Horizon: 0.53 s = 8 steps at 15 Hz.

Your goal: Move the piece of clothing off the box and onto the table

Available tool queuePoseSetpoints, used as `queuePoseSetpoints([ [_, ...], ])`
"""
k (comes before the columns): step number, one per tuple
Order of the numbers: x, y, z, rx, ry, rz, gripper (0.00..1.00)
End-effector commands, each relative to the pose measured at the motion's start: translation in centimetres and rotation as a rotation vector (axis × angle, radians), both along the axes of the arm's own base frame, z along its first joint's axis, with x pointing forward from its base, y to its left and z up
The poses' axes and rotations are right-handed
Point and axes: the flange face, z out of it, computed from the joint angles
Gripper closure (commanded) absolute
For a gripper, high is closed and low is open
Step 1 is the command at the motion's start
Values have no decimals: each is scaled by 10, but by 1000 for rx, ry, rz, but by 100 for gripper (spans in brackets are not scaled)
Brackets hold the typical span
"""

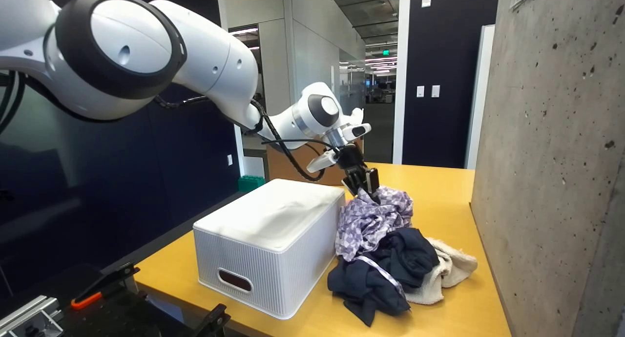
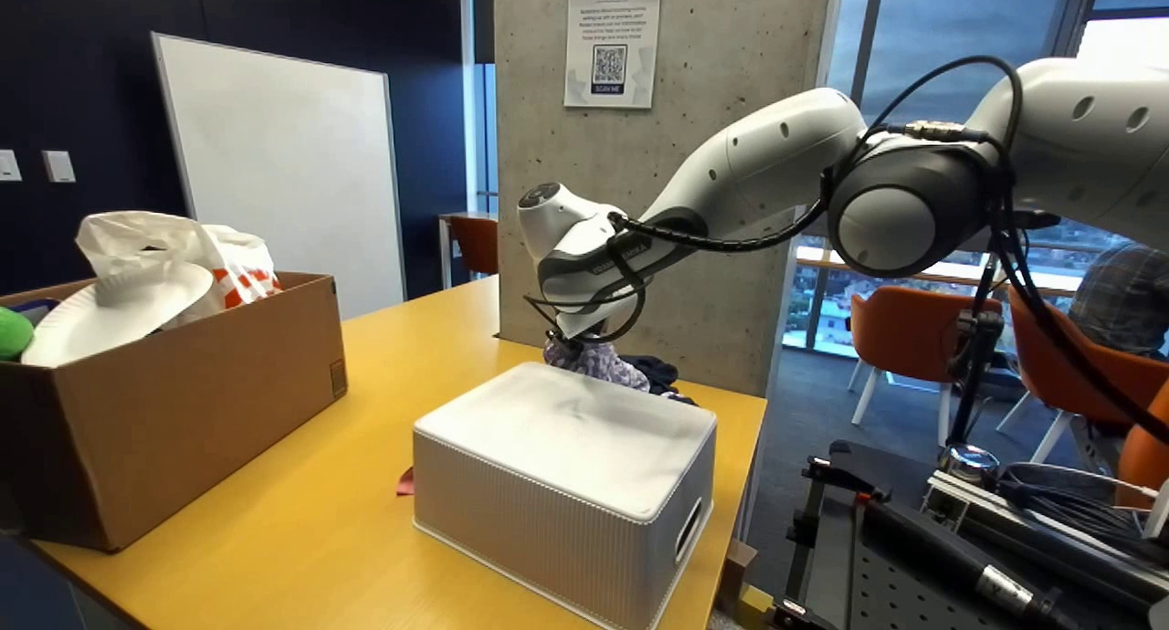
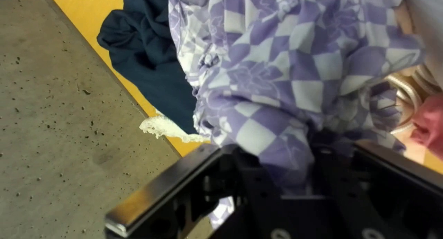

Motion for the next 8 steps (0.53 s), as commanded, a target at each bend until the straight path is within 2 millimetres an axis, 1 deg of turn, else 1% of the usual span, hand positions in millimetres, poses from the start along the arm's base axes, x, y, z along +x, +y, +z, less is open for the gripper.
queuePoseSetpoints([
  [1,5,-22,42,-19,-42,-11,43],
  [5,4,-41,84,-27,-96,-44,13],
  [7,1,-48,92,-16,-109,-64,1],
  [8,-3,-49,91,-3,-106,-77,0],
])
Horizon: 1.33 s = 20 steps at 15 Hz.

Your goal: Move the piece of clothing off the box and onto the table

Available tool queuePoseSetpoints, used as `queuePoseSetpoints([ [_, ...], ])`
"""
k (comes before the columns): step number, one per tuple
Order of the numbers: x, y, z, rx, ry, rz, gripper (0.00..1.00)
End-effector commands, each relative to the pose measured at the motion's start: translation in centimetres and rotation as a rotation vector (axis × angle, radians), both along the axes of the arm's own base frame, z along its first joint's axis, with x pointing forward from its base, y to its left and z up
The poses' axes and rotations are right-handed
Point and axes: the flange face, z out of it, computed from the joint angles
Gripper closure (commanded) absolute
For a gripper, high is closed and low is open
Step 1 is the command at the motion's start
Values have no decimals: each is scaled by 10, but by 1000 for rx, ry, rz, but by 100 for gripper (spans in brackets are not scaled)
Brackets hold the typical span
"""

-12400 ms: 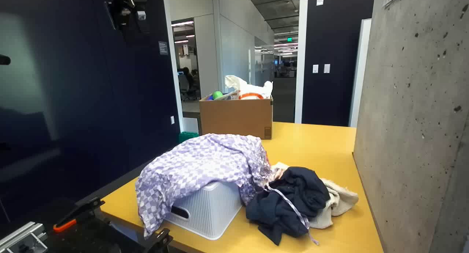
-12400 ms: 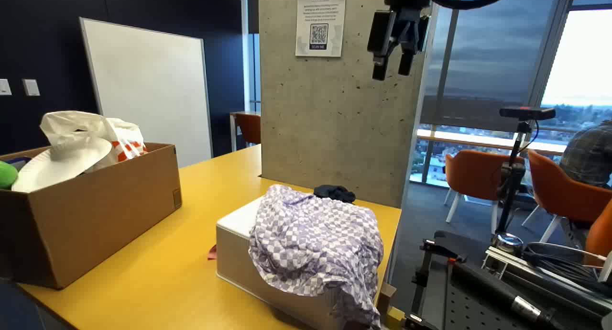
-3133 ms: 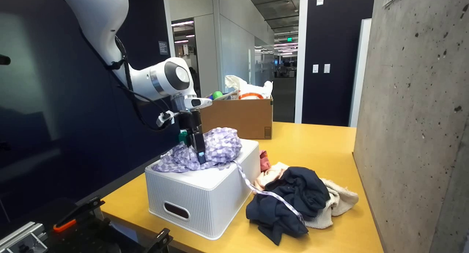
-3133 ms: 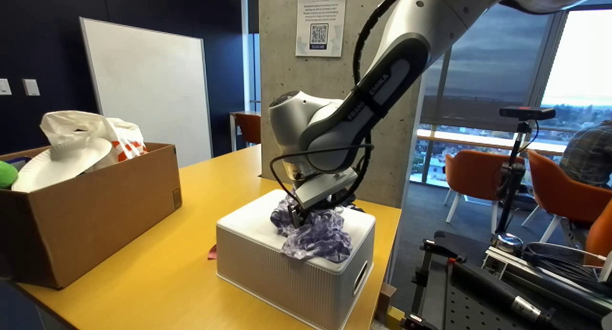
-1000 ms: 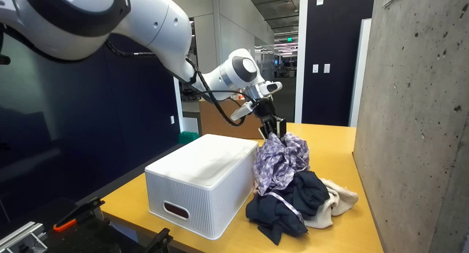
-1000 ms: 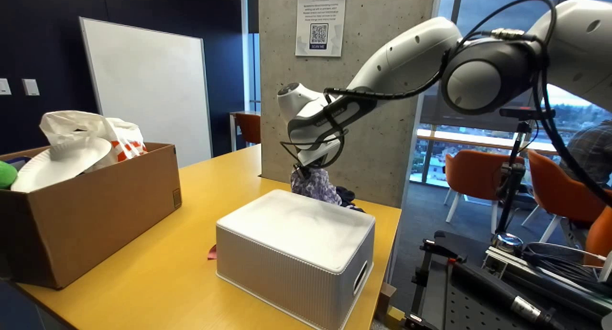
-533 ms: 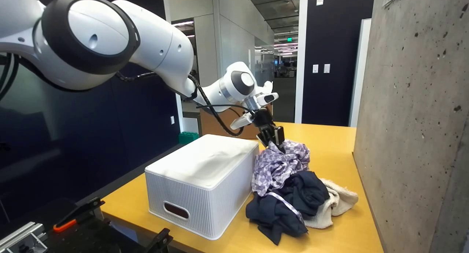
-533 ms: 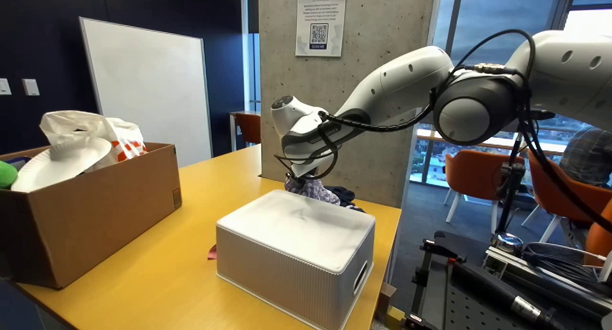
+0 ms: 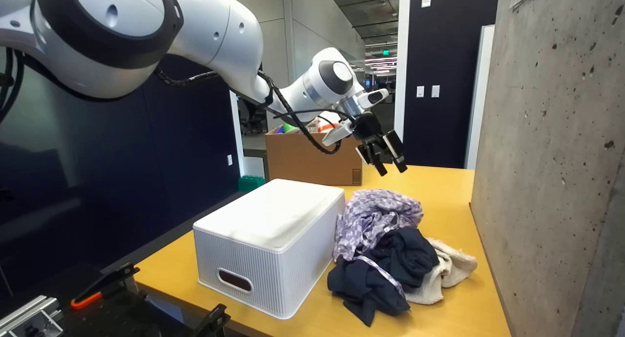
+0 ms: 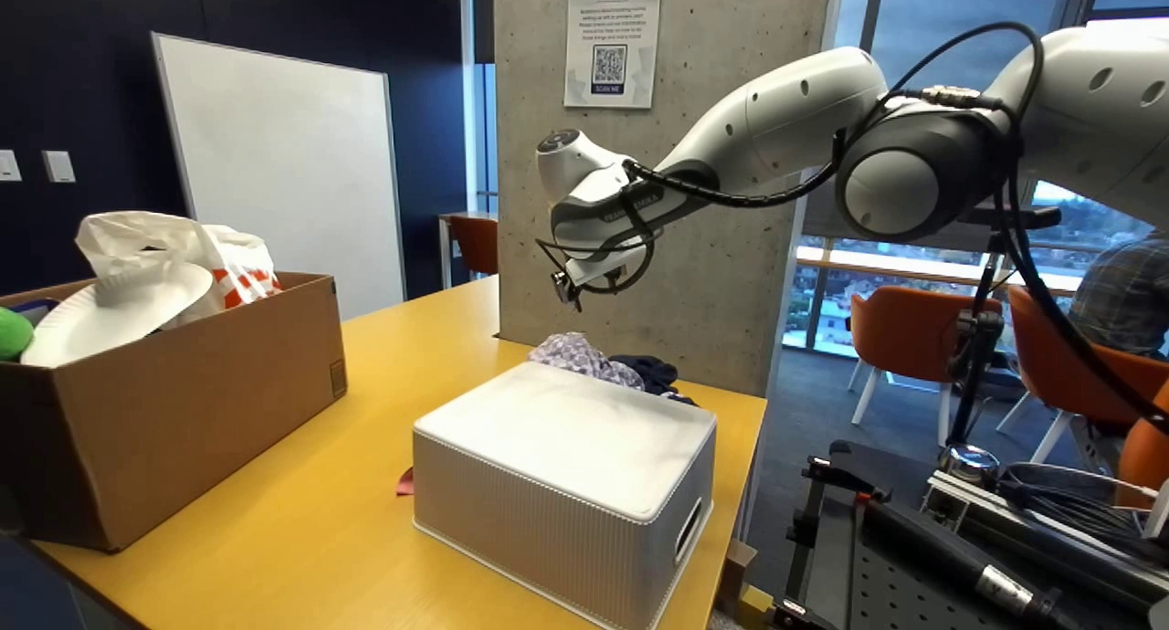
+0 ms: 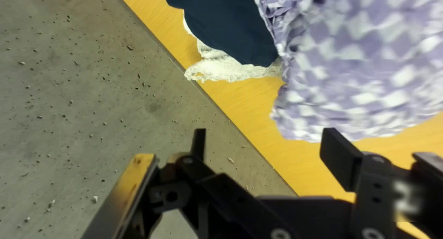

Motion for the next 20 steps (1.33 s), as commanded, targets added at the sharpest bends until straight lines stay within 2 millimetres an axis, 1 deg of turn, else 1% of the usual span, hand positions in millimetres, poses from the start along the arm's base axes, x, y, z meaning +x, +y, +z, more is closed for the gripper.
queuePoseSetpoints([
  [1,-13,-8,7,33,7,-35,0],
  [4,-32,-9,-12,53,25,-67,0],
  [6,-44,-5,-30,80,24,-85,0],
  [8,-55,1,-45,102,-17,-105,0],
  [10,-67,0,-54,114,-65,-133,0],
  [12,-82,4,-61,132,-91,-146,0],
  [14,-97,10,-63,140,-113,-149,0],
  [18,-122,0,-78,135,-131,-195,0],
  [20,-129,-8,-90,137,-128,-218,0],
])
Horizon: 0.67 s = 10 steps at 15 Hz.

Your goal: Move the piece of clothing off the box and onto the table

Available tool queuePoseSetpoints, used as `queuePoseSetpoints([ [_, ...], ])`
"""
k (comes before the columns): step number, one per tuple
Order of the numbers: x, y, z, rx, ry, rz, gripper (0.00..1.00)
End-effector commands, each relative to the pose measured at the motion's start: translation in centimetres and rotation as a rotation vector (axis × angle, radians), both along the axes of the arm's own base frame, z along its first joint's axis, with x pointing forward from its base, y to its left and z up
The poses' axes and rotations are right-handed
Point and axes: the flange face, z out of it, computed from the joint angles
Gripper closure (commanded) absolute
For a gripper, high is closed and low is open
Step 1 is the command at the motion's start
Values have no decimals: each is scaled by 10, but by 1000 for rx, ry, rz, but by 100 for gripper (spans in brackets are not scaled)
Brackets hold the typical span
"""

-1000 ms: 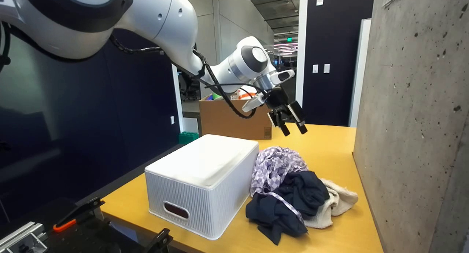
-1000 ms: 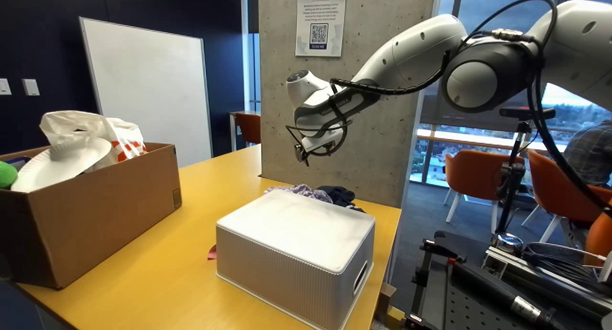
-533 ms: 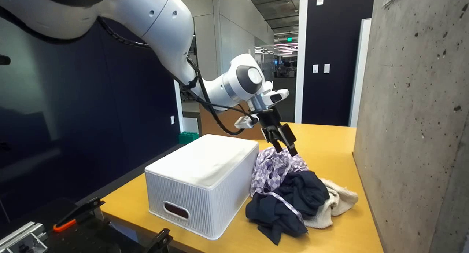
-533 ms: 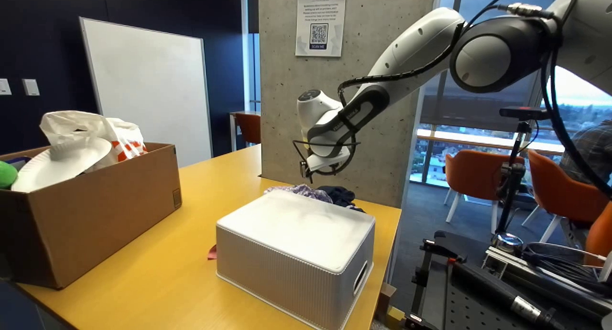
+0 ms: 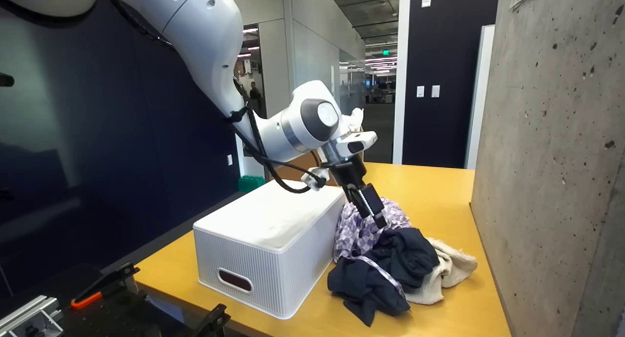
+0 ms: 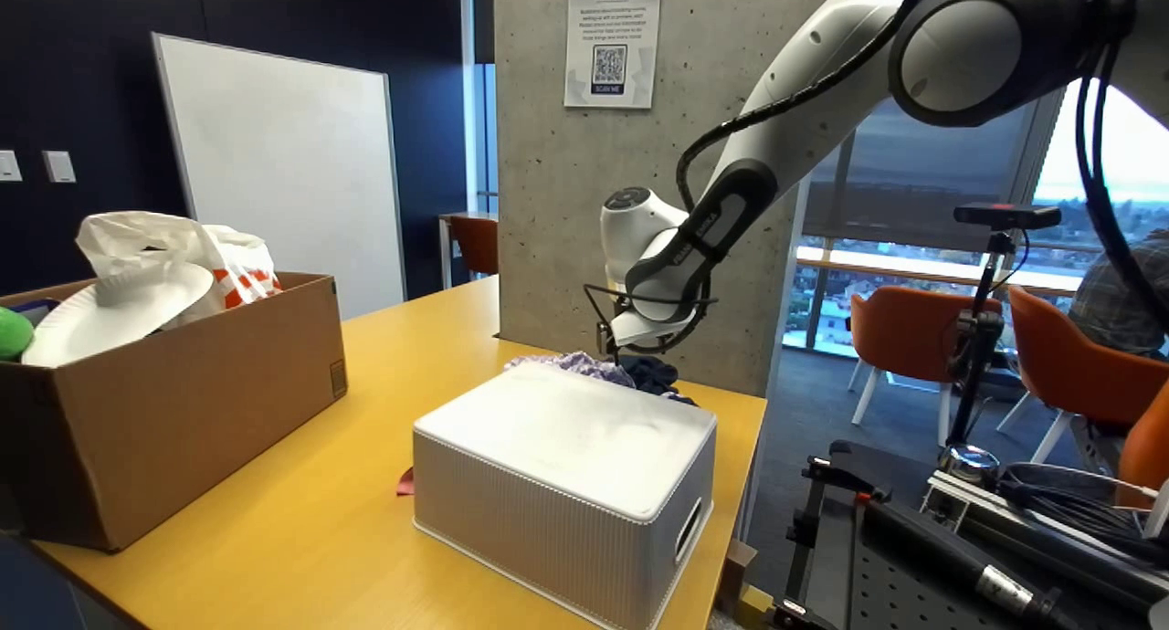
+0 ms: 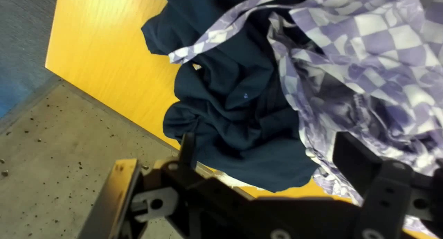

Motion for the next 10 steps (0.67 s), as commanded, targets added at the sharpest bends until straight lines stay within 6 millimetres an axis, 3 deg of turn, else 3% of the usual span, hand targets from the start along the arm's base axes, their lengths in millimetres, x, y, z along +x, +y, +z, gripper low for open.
queuePoseSetpoints([
  [1,-18,-10,-11,18,-9,-46,0],
  [5,-28,4,-29,24,31,-39,0],
  [10,-67,22,-43,40,65,-54,0],
])
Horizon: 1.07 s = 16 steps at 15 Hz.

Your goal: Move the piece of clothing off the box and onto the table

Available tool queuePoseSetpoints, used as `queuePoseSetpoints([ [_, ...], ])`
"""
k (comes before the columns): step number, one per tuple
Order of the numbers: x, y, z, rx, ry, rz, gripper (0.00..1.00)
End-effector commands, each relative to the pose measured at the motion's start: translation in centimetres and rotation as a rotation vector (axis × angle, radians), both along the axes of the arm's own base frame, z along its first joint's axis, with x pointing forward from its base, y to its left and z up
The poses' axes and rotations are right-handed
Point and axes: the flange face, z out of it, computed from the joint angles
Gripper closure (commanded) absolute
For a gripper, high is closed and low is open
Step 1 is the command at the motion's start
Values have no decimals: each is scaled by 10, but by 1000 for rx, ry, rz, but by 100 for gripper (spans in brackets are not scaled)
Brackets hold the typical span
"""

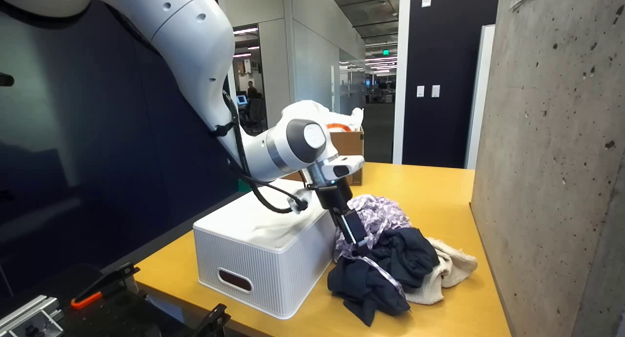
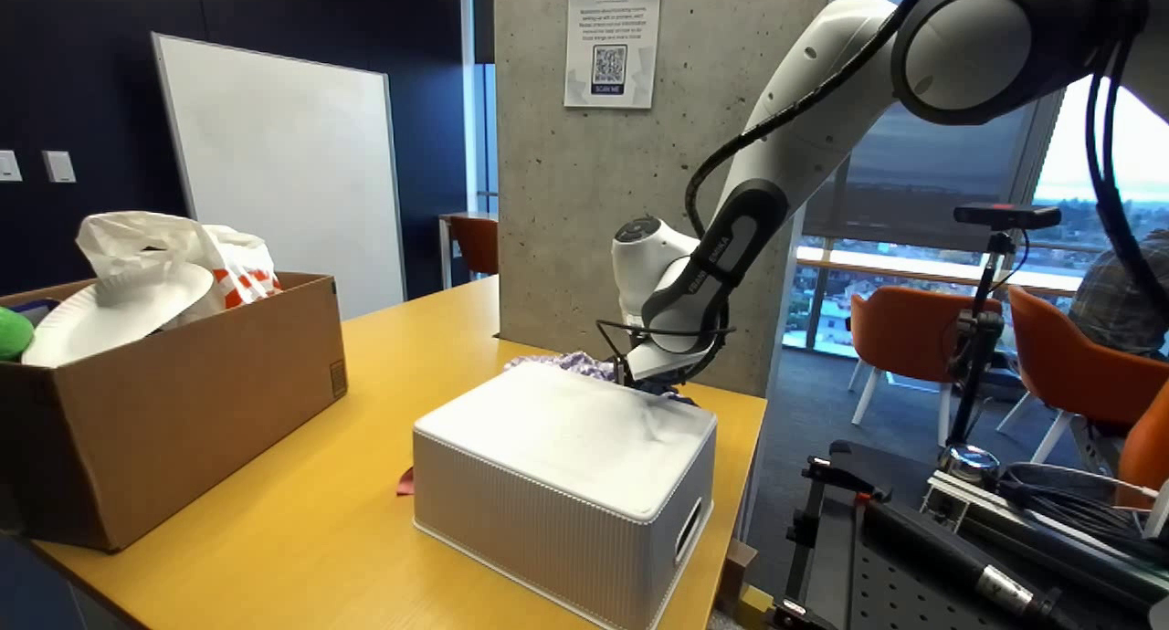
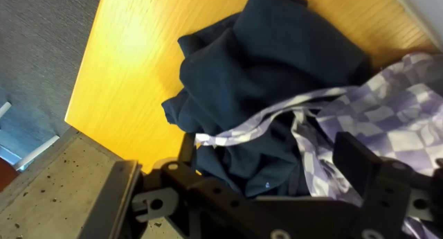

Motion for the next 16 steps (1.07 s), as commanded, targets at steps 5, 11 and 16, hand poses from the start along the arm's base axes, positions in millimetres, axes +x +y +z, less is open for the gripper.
queuePoseSetpoints([
  [5,-51,-3,-33,30,36,-55,0],
  [11,-31,7,-25,-15,31,-5,0],
  [16,-26,2,-54,-30,64,13,0],
])
